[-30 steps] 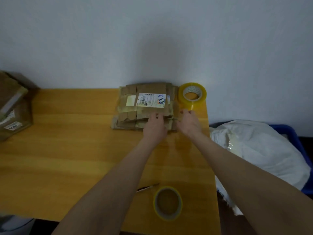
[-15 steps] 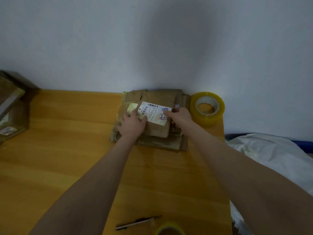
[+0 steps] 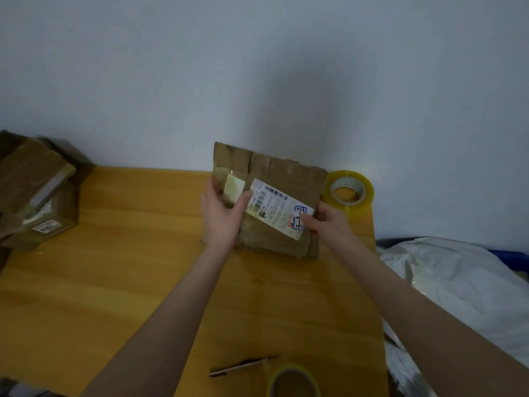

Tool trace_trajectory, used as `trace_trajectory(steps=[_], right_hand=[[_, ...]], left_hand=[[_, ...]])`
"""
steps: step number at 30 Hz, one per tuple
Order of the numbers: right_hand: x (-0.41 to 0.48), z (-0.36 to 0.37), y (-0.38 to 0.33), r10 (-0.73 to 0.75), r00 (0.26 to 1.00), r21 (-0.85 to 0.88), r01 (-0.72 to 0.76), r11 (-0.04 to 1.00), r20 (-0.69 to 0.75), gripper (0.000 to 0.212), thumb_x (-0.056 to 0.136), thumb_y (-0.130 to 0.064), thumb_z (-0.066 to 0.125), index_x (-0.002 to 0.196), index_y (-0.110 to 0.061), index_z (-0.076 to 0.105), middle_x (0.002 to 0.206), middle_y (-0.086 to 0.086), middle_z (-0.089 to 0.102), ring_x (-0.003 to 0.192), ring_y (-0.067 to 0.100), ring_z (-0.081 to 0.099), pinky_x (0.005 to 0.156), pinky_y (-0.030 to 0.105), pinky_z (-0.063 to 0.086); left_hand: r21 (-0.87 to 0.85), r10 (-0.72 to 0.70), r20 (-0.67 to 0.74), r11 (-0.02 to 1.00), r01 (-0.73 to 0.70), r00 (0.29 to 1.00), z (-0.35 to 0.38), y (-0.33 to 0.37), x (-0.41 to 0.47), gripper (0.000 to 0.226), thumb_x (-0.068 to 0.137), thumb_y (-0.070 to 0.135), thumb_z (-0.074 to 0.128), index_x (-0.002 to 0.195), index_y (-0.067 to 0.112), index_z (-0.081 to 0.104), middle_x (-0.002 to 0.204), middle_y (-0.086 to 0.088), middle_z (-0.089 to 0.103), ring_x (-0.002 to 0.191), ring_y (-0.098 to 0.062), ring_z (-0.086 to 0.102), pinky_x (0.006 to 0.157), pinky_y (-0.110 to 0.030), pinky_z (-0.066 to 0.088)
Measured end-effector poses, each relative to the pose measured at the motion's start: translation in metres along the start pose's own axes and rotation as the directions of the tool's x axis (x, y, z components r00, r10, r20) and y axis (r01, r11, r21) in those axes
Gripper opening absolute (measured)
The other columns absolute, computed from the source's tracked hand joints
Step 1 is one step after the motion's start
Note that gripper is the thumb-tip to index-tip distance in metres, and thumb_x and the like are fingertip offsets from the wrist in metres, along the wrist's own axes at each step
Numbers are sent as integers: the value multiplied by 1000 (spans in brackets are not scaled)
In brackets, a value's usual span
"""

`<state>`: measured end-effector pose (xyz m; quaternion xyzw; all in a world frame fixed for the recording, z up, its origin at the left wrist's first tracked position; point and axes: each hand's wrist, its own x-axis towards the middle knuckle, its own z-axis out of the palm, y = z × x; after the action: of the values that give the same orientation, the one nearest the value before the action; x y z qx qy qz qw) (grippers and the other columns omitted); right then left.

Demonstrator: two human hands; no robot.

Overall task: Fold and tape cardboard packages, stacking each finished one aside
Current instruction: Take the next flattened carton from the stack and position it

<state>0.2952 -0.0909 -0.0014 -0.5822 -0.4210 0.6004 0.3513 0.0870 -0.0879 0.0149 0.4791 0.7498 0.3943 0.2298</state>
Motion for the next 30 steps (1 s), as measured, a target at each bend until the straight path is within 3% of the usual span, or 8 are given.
trace_trajectory(steps=[3,6,12,15,21,26,28,30], right_hand=[[-36,-13,4,-47,998,-64,49,997,45,10,94,-11,58,99,-19,62,101,0,70,88,8,68,64,19,56],[-63,-22,15,-114,993,-167,116,979,21,11,94,-11,58,93,-21,61,101,1,70,92,12,68,71,25,58],[-101,-16,52,-186,980,-543,121,831,-66,31,95,-17,58,125,-14,52,110,5,65,98,24,63,73,31,50],[-110,0,73,-139,990,-540,100,835,-32,45,93,-16,60,135,-17,42,120,4,62,110,25,60,84,33,49],[-125,8,91,-323,946,-517,272,812,-9,80,89,-24,65,152,-29,17,144,0,47,124,23,52,97,44,48],[-133,10,91,-375,922,-664,343,664,102,86,91,-26,64,147,-42,2,142,-1,39,103,20,58,68,23,46],[-131,10,93,-370,912,-752,367,548,175,81,92,-31,62,148,-42,5,143,-2,37,95,20,60,60,19,38],[-130,11,90,-317,924,-799,352,489,213,70,94,-36,56,150,-39,14,150,-2,28,99,22,59,66,25,43]], left_hand=[[140,39,-35,990,-34,999,-10,5,-33,104,68,62,70,150,21,22,131,-8,40,121,-23,40,102,-42,41],[47,-14,-87,999,19,996,-21,3,-56,103,69,44,80,149,16,22,137,-11,32,128,-27,35,108,-42,36],[-141,-64,198,986,93,978,-31,-22,-105,116,60,34,86,151,19,16,145,-4,27,132,-23,36,107,-50,39],[-123,-2,314,991,43,950,-30,-34,-130,118,57,33,87,151,18,17,147,1,27,131,-13,32,110,-42,35],[-113,122,352,990,-87,928,-30,-66,-143,109,62,16,88,150,20,24,146,3,38,133,-10,37,107,-37,40],[-73,241,315,970,-230,918,-42,-85,-147,96,73,10,80,148,29,23,148,12,31,134,-4,31,103,-25,38],[-68,259,278,966,-250,925,-48,-91,-149,79,77,9,77,138,37,37,149,8,32,131,0,32,98,-25,42],[-16,337,284,938,-348,897,-51,-98,-146,58,78,7,75,129,25,56,147,6,33,127,0,37,96,-31,47]])
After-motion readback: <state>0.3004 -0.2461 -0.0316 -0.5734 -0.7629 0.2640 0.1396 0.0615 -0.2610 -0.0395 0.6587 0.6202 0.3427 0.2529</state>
